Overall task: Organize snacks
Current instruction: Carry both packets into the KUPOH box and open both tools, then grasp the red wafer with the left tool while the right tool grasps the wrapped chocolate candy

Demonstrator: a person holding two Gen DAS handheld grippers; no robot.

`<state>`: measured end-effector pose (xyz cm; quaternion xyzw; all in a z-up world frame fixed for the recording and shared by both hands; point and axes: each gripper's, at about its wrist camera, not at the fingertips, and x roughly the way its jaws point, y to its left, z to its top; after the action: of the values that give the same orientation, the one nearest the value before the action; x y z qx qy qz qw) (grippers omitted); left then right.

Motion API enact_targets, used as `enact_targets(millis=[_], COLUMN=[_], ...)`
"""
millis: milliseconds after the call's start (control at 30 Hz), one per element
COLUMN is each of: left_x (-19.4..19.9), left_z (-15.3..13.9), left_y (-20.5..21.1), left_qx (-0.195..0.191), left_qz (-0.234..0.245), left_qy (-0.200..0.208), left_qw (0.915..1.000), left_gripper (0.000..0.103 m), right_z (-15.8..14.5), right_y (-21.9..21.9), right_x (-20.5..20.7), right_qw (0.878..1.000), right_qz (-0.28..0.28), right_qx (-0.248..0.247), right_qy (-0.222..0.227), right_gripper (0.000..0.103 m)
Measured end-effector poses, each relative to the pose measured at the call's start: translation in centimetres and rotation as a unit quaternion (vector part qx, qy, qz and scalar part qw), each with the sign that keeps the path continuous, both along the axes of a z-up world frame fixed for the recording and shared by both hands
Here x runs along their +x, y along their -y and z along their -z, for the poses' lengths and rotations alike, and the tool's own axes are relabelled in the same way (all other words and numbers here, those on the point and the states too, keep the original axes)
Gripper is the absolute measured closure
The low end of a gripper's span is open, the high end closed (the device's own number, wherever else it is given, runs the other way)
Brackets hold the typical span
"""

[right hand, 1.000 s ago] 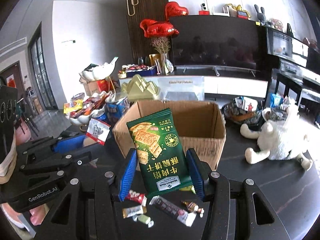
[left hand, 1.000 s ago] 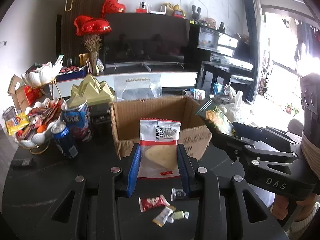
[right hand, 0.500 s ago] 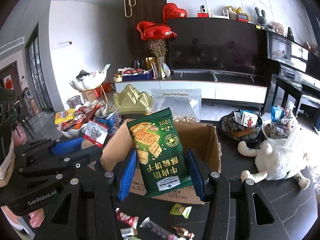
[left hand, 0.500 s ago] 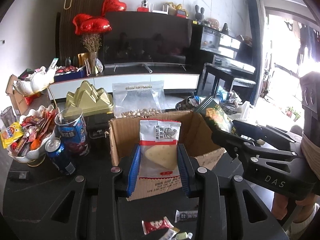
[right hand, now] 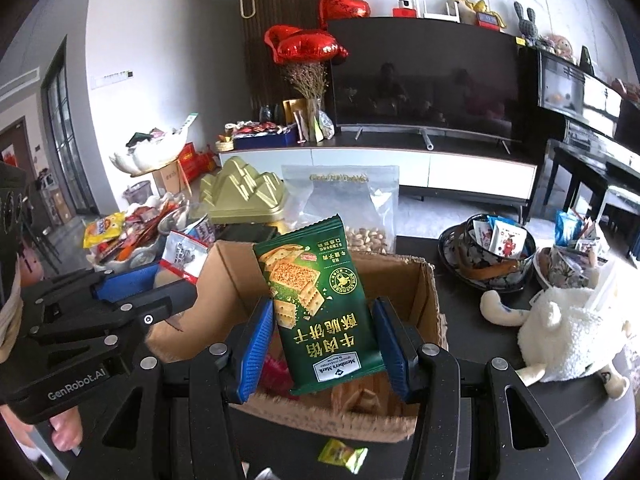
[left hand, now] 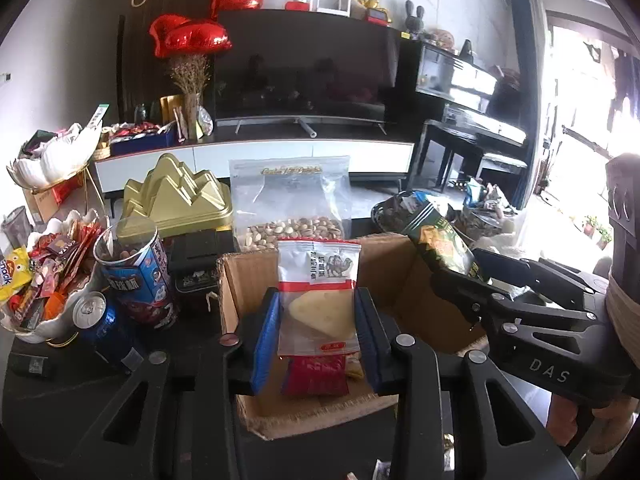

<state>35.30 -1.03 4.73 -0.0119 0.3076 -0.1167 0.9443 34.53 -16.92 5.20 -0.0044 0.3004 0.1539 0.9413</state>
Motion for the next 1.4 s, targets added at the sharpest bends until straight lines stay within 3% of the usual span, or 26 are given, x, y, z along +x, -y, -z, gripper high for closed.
enact_targets(millis=[67,100,133,167,333,867,1200,1400], left_x=[0.4,0.5,0.6,0.5,-1.3,-8.7,-12.1,-13.4], left_z=[0.0,0.0,0.0,0.0,0.0,-0.7,1.0,3.6], left_y=[-0.2,-0.3,-0.6,-0.7,-0.8,0.0,-0.6,-1.1], left_qx=[0.001,0.003,0.003,0.004,0.02,0.037,0.036,0.04], left_qz=[-0.006,-0.015,-0.019,-0.021,-0.029,-0.013,-0.003,-0.009], left_qy=[0.0,0.001,0.002,0.003,0.012,0.03,0.027,0.01], left_qw=[1.0,0.9999,0.9998,0.9998,0.9993,0.9988,0.999,0.9991], left_gripper=[0.054,0.047,0.046,0.046,0.044,0.038,0.036,0.035], right_z=[0.2,0.3,0.4,0.4,0.6,0.5,1.6,3.4], right_y=[0.0,0.0,0.1,0.0,0.0,1.5,1.5,1.5], right_x=[0.6,0.8,1.0,0.9,-0.7,-7.7,-11.0,-12.8], right_qw=[1.0,1.0,1.0,1.0,0.999,0.999,0.999,0.997], right_qz=[0.008,0.013,0.018,0.026,0.036,0.033,0.05,0.073], right_qx=[-0.001,-0.003,-0.007,-0.011,-0.033,0.007,0.006,-0.005], right_qy=[0.002,0.0,-0.004,-0.004,0.016,0.011,0.012,0.021], right_gripper=[0.051,0.047,0.042,0.033,0.032,0.032,0.032,0.032])
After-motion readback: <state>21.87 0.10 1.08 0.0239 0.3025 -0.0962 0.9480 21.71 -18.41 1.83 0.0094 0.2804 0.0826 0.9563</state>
